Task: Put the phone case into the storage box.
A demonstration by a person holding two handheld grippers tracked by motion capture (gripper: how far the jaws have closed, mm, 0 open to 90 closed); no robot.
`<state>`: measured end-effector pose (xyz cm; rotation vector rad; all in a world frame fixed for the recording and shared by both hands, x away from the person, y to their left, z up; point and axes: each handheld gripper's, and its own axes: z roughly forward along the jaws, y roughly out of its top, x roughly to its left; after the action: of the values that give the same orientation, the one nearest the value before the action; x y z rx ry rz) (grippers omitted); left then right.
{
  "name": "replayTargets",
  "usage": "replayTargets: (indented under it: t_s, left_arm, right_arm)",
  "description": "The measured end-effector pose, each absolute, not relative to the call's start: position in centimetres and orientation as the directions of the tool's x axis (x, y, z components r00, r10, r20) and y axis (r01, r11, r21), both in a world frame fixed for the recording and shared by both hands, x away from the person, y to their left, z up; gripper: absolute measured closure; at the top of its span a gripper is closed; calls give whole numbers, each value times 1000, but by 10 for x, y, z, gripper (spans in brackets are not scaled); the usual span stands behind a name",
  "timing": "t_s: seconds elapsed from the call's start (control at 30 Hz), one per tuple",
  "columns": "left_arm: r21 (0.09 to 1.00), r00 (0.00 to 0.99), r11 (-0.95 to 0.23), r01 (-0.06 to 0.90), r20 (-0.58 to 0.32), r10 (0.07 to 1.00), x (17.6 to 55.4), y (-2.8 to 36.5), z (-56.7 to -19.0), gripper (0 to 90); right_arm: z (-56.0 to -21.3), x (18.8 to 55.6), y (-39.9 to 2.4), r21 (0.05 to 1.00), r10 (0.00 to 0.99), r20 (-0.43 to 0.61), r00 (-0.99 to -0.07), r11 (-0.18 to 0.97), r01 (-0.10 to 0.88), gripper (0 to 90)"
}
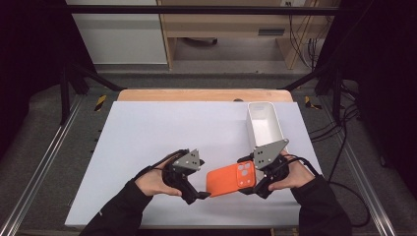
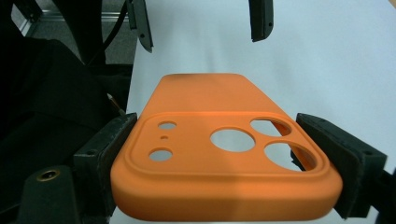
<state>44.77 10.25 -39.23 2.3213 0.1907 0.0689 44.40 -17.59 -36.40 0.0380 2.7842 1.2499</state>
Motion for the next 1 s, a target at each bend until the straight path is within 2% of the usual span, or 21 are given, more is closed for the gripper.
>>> replayTargets:
  t_s: [1.0]
  left_arm:
    - [658,991,-749,75,33,128,445,83,-390,0]
  right_arm:
    - [-353,449,-155,640,39,-70,-997,768,-15,162]
